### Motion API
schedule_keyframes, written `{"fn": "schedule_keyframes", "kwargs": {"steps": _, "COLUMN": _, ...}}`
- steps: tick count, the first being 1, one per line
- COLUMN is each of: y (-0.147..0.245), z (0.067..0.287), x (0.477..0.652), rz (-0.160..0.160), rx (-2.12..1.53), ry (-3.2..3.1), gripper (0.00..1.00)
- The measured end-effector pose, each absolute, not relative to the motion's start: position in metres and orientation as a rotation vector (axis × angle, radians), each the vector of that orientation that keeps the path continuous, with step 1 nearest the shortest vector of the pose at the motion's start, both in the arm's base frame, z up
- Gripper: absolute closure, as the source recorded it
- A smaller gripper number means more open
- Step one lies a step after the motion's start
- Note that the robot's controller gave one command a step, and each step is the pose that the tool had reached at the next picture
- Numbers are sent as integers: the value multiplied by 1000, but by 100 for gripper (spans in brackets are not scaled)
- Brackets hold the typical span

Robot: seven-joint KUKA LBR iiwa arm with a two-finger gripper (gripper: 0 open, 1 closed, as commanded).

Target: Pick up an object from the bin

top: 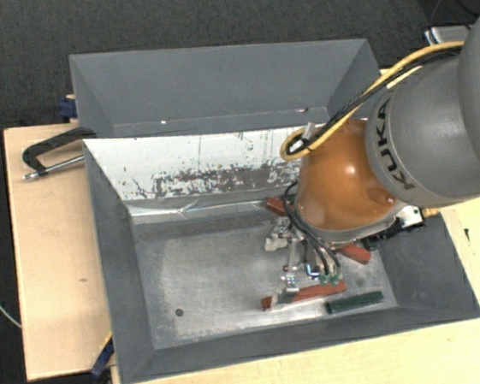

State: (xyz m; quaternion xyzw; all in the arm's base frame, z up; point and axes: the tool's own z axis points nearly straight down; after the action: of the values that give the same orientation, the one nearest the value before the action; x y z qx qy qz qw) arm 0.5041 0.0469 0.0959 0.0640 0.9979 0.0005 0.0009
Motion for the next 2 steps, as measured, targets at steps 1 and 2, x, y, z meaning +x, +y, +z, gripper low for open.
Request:
{"fn": "schedule_keyframes", "kwargs": {"steps": 1, "y": 5, "z": 76, "x": 497, "rz": 2, "rx": -365, "ry": 3119, "gripper": 100}}
{"fn": "schedule_keyframes", "kwargs": {"steps": 2, "y": 5, "z": 76, "x": 497, "rz": 2, "rx": -366, "ry": 3120, "gripper": 100}}
